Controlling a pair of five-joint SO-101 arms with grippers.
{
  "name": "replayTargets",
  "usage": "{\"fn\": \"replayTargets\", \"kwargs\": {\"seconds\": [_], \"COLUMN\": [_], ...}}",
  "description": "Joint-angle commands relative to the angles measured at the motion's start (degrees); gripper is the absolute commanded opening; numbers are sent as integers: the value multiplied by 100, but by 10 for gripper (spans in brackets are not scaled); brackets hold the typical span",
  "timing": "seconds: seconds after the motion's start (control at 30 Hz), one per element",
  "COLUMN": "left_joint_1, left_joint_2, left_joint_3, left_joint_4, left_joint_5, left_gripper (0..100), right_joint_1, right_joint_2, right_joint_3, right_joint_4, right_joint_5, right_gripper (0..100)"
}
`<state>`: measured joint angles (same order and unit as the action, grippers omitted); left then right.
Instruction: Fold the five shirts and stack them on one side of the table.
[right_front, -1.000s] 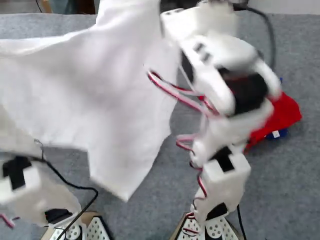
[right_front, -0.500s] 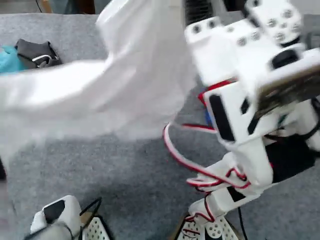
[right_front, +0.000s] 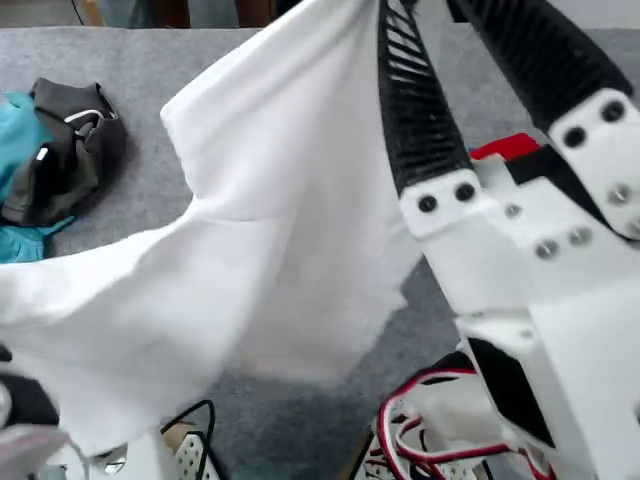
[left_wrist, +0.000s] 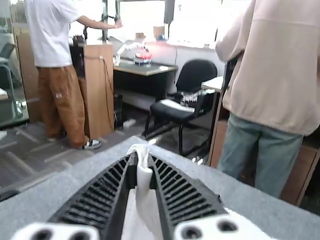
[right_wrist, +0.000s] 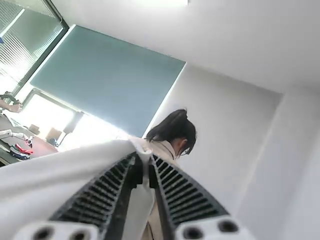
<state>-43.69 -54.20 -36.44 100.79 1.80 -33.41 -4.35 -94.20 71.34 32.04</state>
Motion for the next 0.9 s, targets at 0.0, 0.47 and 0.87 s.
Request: {"fn": "replayTargets", "kwargs": {"seconds": [0.0, 0.47, 0.87], "left_joint_1": [-40, 356, 1103], "left_joint_2": [-141, -246, -185], "left_joint_3": [910, 4233, 3943], "left_joint_4": [-18, -1574, -3631], "left_joint_5": [-62, -35, -44], "left_gripper": [29, 29, 29], "right_joint_1": [-88, -9, 1152], "right_joint_2": [-136, -286, -251], "right_joint_3": [-48, 409, 1525], "right_joint_4": [-114, 97, -9], "right_joint_5": [35, 44, 9], "right_gripper": [14, 14, 14]}}
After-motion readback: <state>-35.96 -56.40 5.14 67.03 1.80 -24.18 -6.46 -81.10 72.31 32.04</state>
